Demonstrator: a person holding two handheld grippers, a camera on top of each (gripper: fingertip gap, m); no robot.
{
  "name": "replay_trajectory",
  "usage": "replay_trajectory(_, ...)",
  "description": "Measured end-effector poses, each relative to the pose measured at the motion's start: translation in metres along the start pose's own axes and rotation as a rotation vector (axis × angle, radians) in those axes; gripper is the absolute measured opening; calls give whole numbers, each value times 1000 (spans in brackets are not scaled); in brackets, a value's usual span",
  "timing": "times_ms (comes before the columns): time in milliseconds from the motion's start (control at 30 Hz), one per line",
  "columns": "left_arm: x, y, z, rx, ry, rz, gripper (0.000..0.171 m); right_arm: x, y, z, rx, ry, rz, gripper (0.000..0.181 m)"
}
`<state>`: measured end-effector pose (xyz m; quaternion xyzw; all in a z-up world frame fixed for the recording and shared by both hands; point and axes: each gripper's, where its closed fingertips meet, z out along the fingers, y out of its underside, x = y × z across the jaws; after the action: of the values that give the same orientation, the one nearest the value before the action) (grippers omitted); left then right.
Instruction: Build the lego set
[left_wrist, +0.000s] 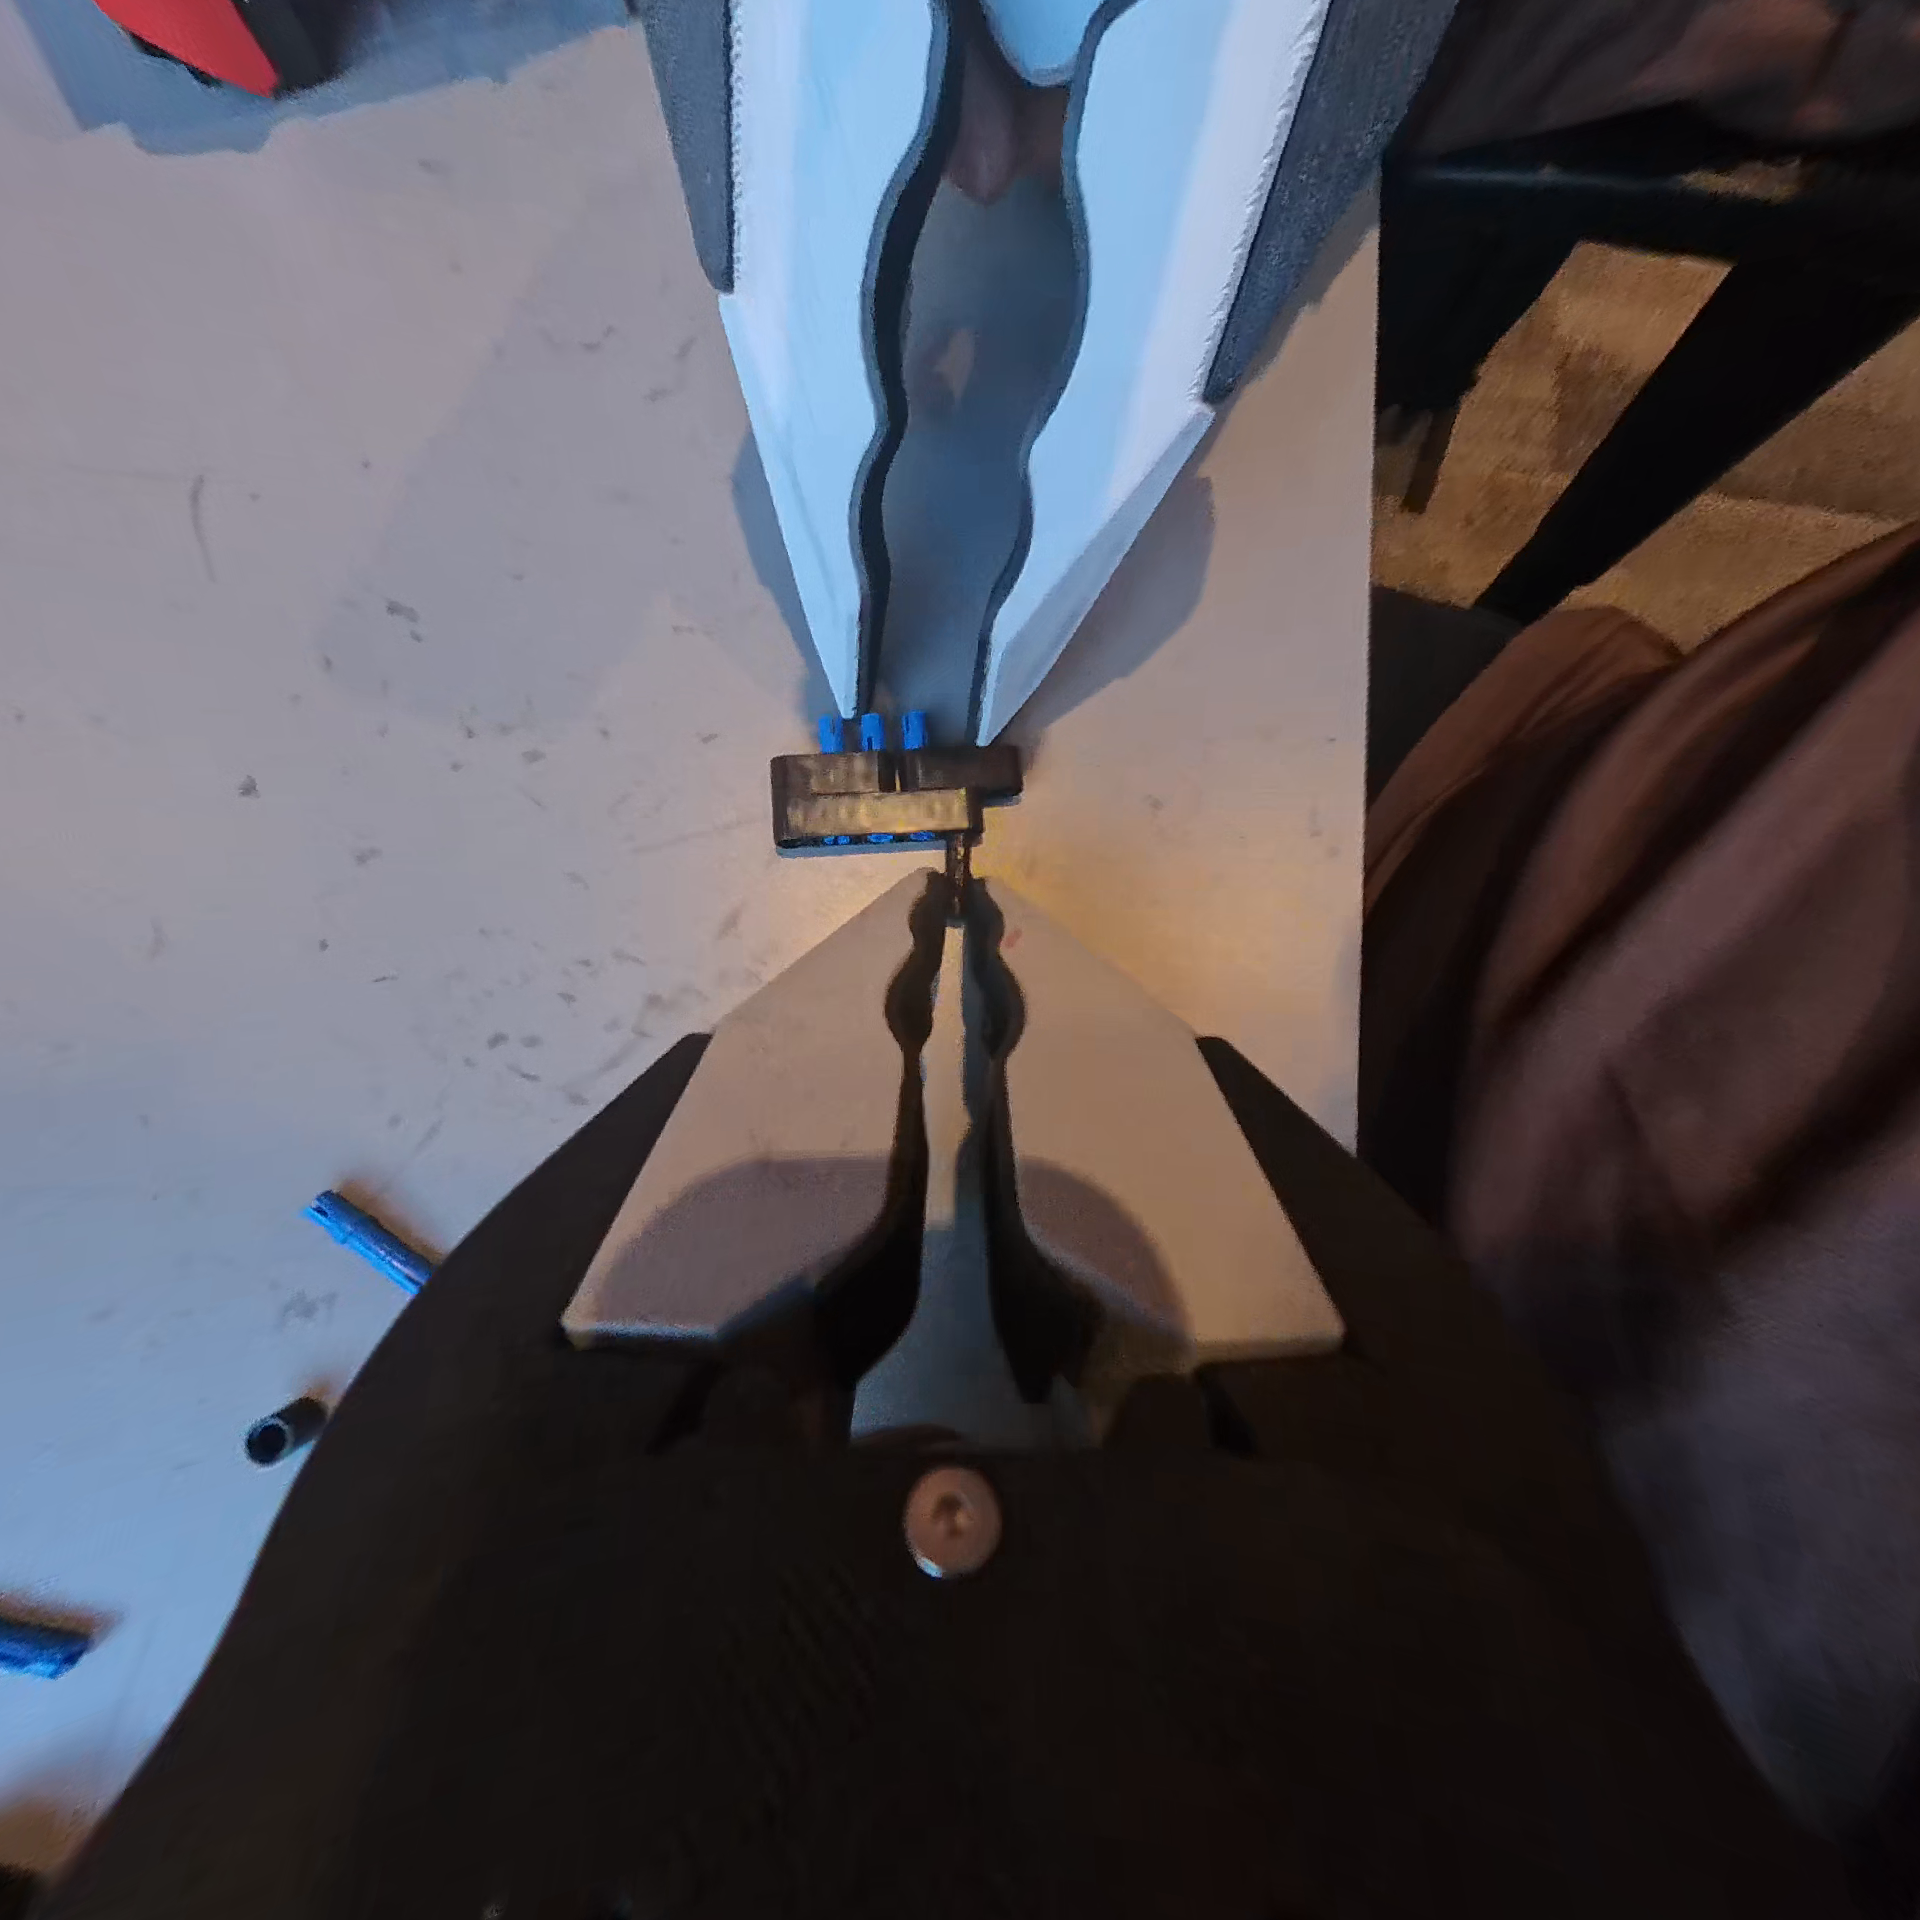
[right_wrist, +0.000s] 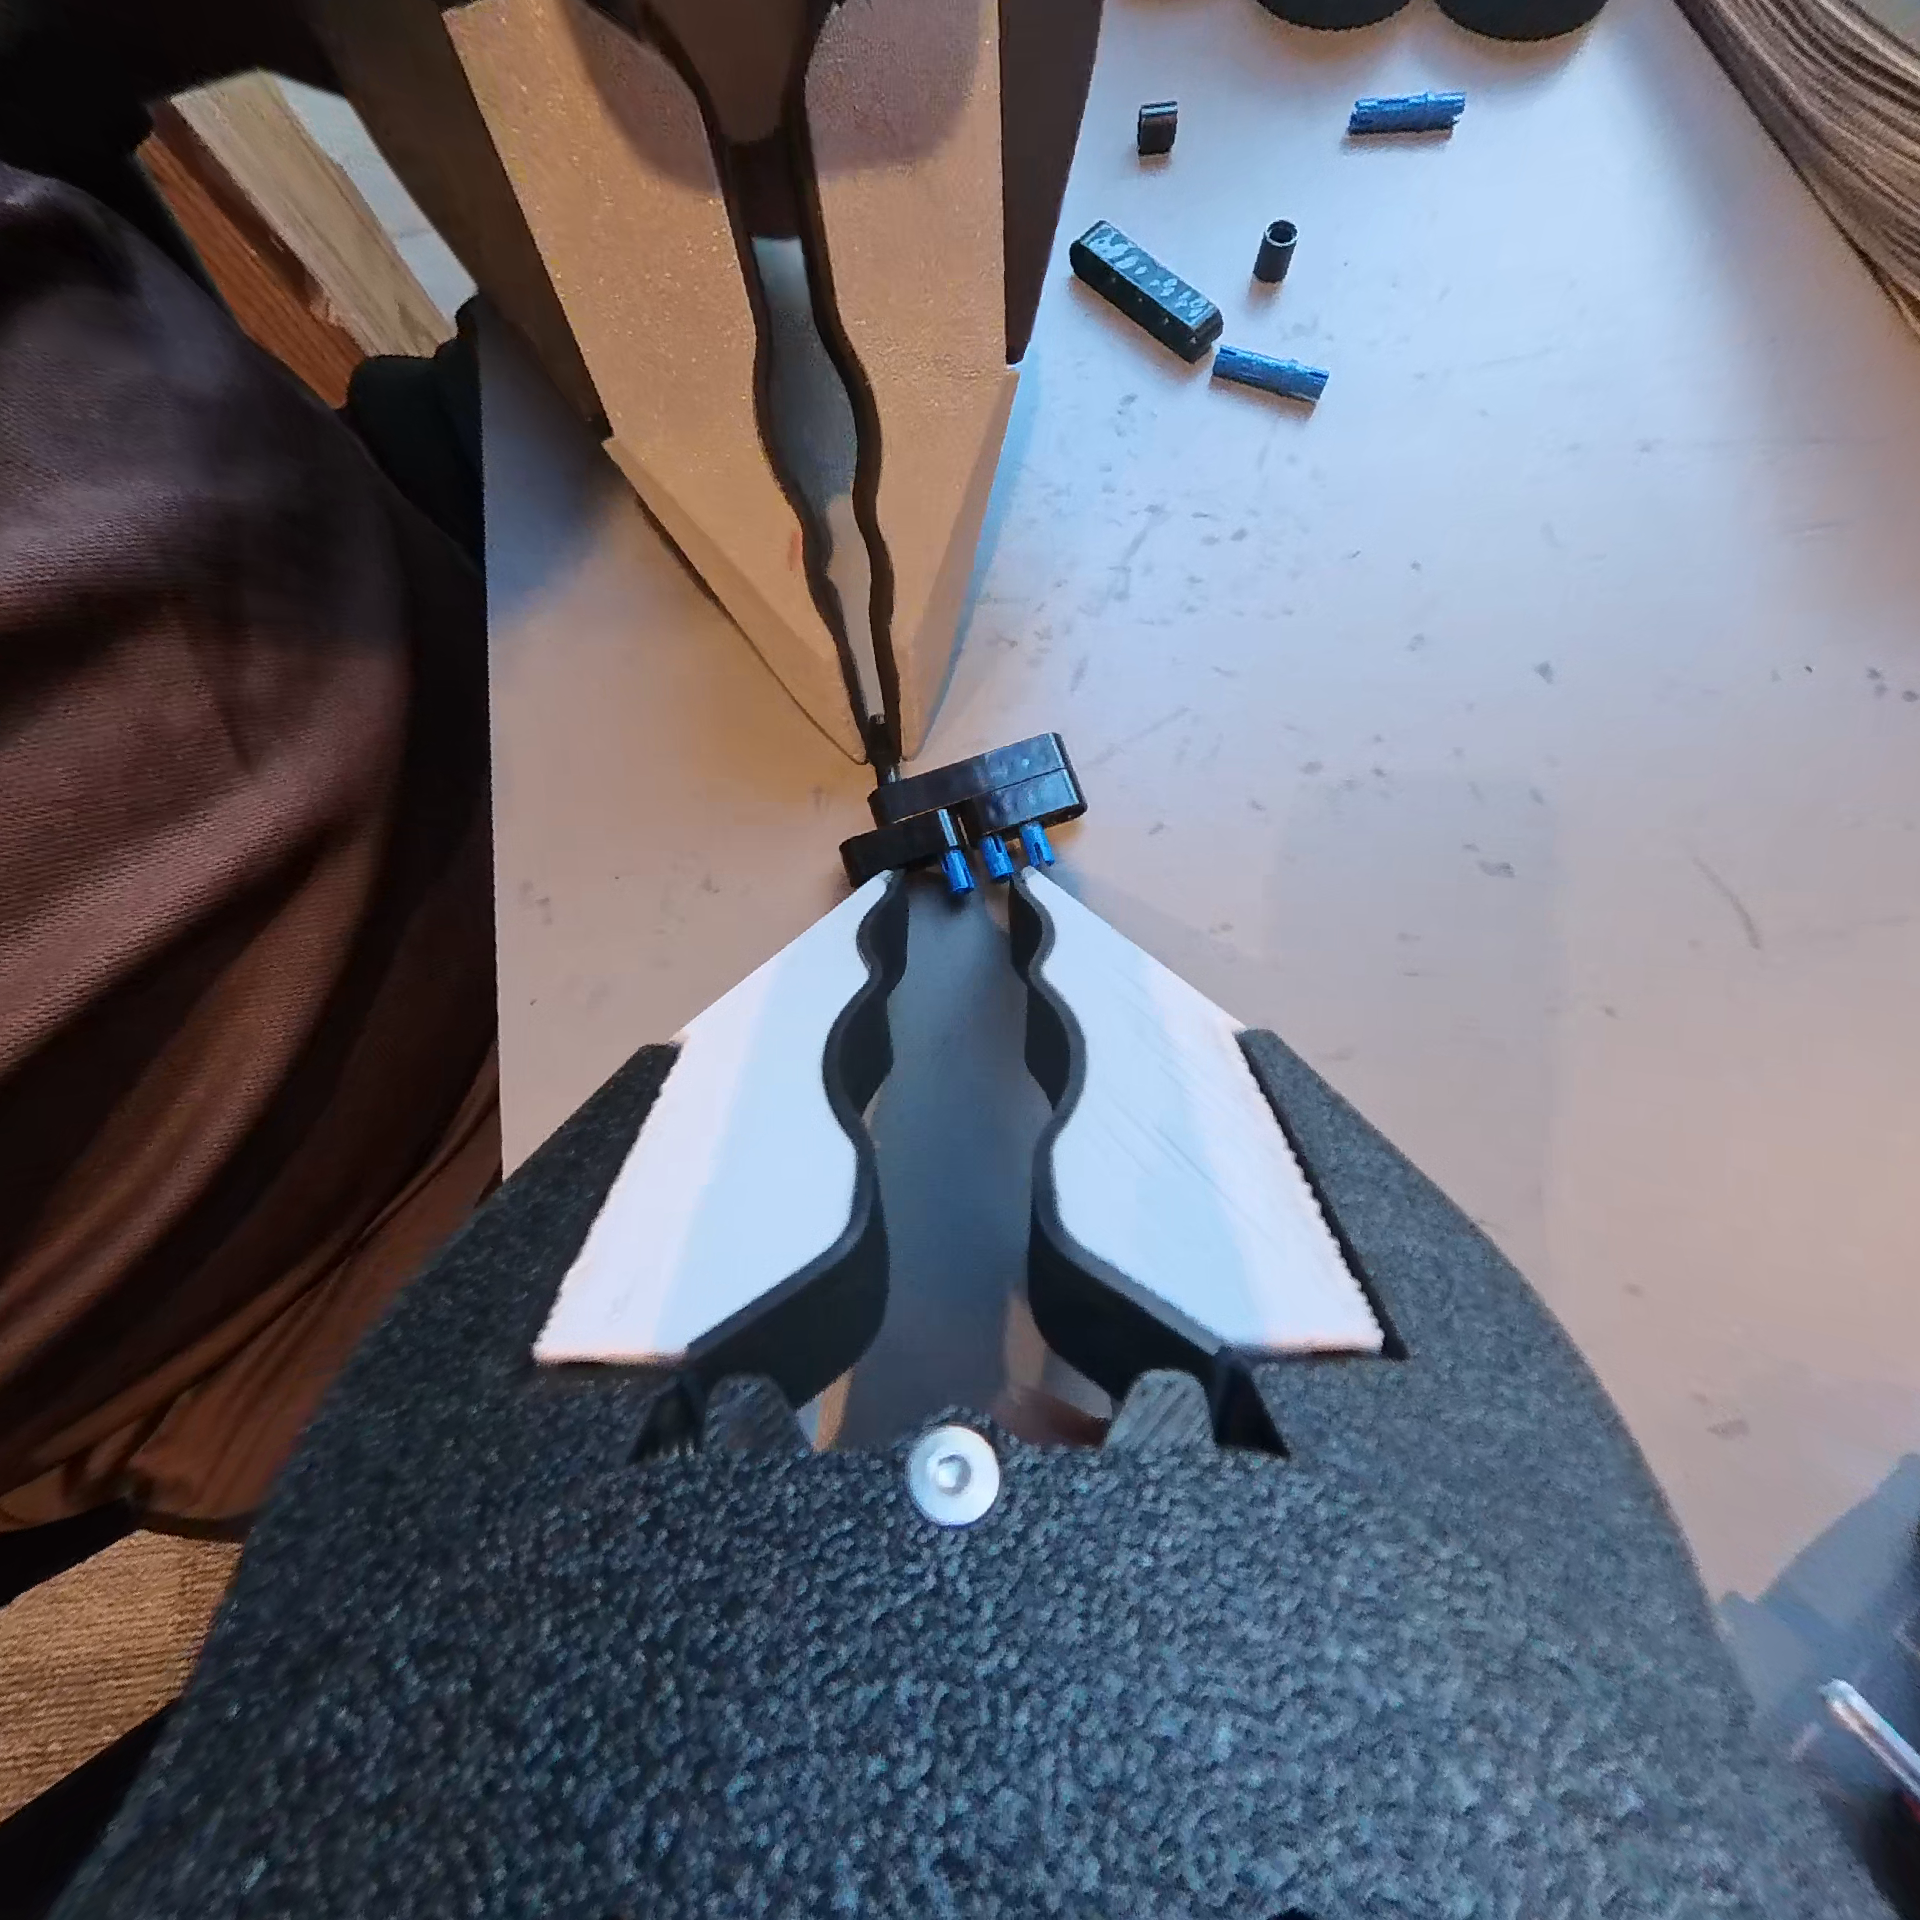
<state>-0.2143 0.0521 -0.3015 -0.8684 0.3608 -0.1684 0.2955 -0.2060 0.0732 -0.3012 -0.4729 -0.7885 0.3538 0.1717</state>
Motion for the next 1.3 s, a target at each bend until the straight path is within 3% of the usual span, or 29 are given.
replay_trajectory(233,-1,2,-1,-109,-44,-68,1,0,-1,0,-33,65,-83,18)
replay_trajectory(567,1,0,1,-186,-37,-56,2,3,0,0,-11,85,-64,16)
replay_trajectory(733,0,-2,2,-95,-33,-103,1,3,1,-1,-3,85,-50,16)
replay_trajectory(967,1,-4,2,132,-23,-172,1,3,1,-1,1,94,-45,16)
replay_trajectory(1300,1,-4,2,123,-21,-112,1,2,2,-1,7,64,-17,16)
